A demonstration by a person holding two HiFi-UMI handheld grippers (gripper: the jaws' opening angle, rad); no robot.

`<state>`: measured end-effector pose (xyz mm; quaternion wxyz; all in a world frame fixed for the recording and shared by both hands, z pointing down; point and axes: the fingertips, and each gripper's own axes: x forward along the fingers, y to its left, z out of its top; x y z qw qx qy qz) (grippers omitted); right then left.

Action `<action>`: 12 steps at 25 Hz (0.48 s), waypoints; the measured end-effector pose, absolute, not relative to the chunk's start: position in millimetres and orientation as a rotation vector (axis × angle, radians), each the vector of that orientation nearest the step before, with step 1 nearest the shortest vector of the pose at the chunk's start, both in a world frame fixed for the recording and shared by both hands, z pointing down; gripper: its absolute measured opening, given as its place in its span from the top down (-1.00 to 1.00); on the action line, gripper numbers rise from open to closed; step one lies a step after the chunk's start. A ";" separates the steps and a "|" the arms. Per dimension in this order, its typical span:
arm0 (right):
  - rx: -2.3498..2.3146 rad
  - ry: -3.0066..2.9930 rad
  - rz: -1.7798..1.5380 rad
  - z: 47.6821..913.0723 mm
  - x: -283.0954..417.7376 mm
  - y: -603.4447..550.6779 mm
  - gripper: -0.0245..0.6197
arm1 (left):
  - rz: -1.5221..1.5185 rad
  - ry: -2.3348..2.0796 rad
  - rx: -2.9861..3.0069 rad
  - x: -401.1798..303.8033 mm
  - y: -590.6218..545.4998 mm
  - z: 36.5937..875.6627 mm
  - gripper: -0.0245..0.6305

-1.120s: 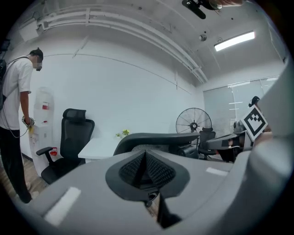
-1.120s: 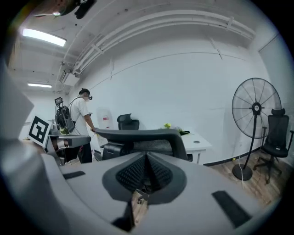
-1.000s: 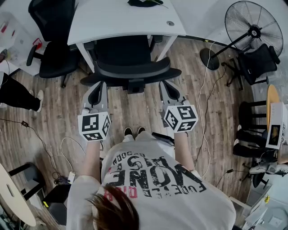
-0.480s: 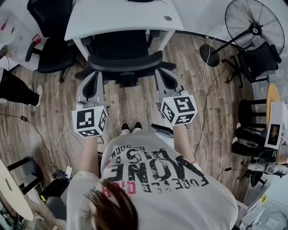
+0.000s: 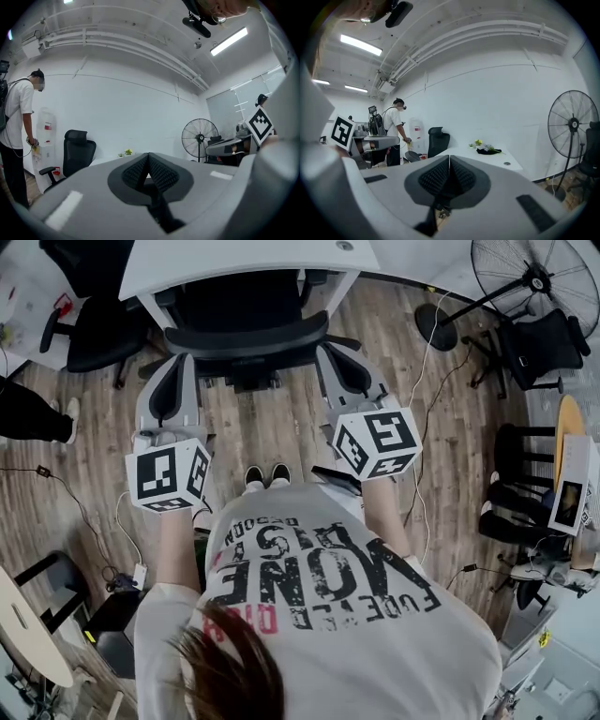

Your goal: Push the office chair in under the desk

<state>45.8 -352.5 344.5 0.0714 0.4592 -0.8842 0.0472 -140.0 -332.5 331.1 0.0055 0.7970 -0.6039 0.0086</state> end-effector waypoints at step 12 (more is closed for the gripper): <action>1.388 -2.696 0.155 339.9 49.8 -348.8 0.87 | 0.020 -1.882 2.535 -127.7 -331.1 321.0 0.89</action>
